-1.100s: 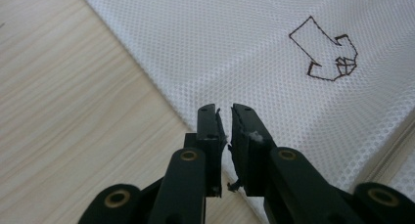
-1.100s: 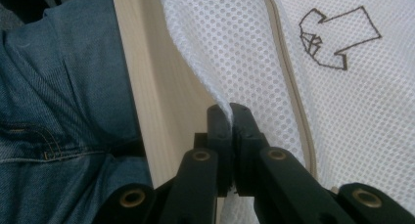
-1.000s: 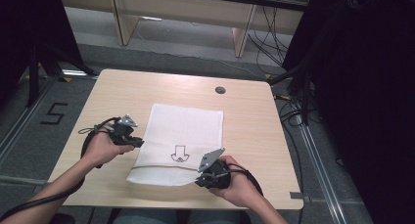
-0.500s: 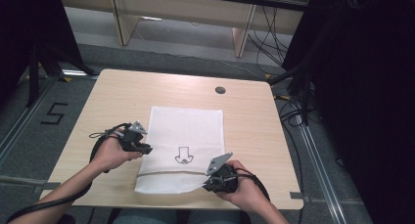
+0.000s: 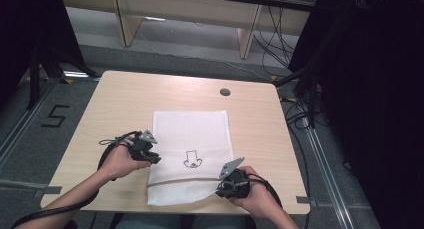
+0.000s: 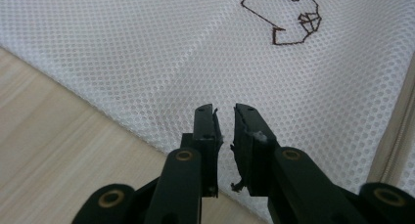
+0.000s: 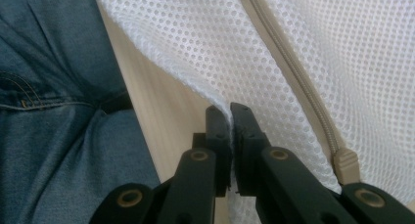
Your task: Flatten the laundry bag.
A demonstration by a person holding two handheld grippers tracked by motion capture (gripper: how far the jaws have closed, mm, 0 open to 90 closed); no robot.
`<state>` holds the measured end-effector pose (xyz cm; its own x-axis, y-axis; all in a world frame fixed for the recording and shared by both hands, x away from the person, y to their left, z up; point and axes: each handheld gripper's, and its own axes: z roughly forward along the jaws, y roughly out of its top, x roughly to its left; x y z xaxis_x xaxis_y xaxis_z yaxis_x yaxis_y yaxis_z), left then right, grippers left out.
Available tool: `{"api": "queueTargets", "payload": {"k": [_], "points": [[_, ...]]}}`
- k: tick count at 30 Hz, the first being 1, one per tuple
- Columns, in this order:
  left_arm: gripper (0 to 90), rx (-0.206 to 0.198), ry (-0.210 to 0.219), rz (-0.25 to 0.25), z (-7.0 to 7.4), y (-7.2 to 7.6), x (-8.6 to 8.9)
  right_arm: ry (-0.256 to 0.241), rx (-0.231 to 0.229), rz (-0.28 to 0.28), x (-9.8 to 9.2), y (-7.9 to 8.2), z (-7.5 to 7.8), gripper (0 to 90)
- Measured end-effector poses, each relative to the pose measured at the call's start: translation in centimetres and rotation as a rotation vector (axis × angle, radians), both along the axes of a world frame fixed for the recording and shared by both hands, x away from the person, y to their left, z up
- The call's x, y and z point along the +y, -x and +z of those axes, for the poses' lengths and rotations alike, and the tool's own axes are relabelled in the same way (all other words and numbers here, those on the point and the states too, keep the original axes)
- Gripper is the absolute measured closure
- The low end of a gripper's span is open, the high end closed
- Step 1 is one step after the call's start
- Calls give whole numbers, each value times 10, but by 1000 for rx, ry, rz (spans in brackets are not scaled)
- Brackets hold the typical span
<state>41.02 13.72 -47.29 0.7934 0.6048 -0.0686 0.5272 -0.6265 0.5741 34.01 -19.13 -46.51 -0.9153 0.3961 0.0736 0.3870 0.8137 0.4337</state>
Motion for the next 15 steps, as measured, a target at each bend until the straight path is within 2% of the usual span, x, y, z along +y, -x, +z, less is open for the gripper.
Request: {"api": "queueTargets", "payload": {"k": [2, 3, 4, 6, 8, 10, 12, 14, 15], "points": [[792, 1, -16, -27, 0, 0, -1, 4, 6, -8, -2, 0, -2, 871], [792, 0, 10, -3, -2, 1, -4, 17, 10, -11, -3, 1, -4, 861], [791, 7, -15, -27, -1, 0, -3, 17, 12, -17, -3, 2, -4, 854], [792, 6, -17, -32, -1, 1, -5, 19, 20, -15, -3, 3, -5, 843], [791, 7, 1, -11, -3, 3, -7, 35, 24, -14, -3, 5, -5, 786], [790, 4, -18, -33, -2, 3, -7, 41, 23, -20, -4, 7, -4, 758], [789, 5, -18, -40, -2, 4, -8, 36, 33, -27, -6, 9, -5, 678], [788, 3, 15, -13, -3, 7, -11, 26, 31, -31, -9, 11, -3, 647], [786, 0, -15, -50, -1, 6, -9, 13, 36, -48, -13, 14, 0, 609]]}}
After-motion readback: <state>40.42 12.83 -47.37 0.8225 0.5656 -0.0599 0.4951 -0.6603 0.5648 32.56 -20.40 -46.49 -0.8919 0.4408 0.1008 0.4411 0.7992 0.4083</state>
